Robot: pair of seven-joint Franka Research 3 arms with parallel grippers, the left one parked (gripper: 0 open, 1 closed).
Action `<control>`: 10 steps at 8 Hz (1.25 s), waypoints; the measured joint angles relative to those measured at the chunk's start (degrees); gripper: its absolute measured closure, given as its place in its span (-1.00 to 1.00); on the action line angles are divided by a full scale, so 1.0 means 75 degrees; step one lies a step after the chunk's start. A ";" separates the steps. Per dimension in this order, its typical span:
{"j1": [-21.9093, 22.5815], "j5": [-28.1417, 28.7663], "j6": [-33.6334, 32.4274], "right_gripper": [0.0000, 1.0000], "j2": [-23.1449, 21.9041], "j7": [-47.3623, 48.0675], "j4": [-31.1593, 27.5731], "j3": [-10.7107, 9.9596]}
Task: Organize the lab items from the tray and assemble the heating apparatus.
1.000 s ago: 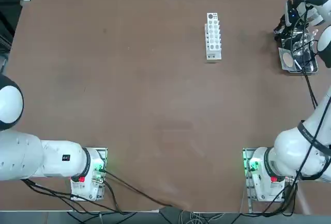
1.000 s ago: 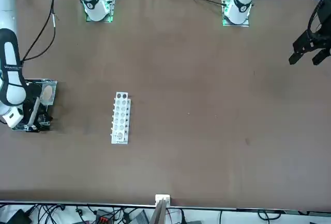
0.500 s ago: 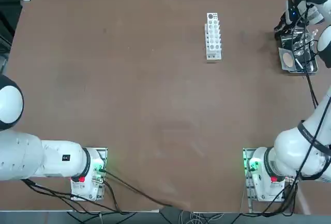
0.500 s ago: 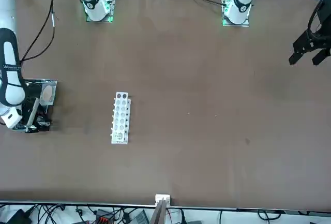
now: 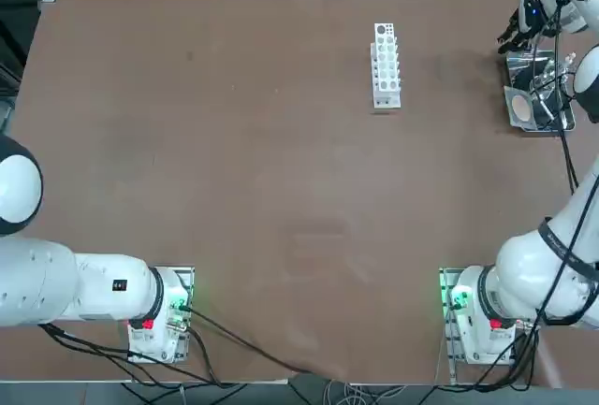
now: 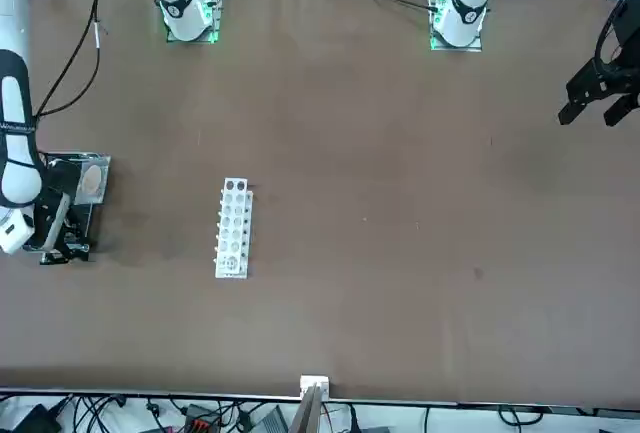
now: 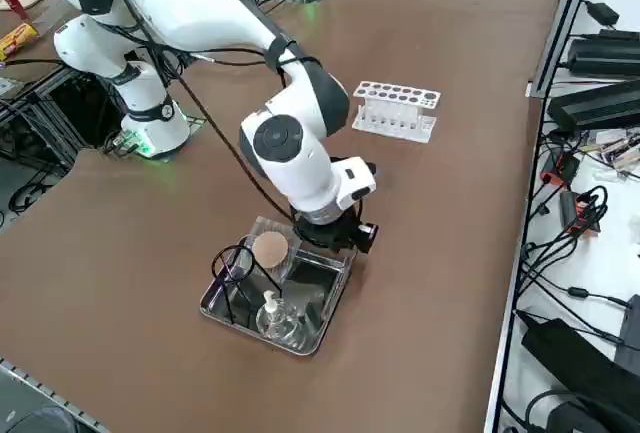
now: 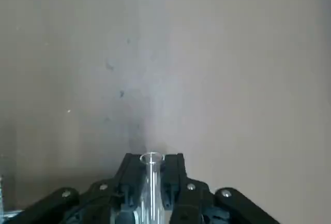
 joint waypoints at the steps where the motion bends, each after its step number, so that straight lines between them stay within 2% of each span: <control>1: 0.0071 0.0000 -0.0214 0.57 -0.0045 0.0103 0.0177 0.0006; 7: 0.0196 0.0159 -0.1885 0.57 -0.0412 0.1636 0.1183 0.0068; 9: 0.0210 0.0586 -0.2454 0.57 -0.0585 0.2183 0.1624 0.0338; 10: 0.0232 0.1131 -0.2619 0.57 -0.0711 0.2242 0.1698 0.0411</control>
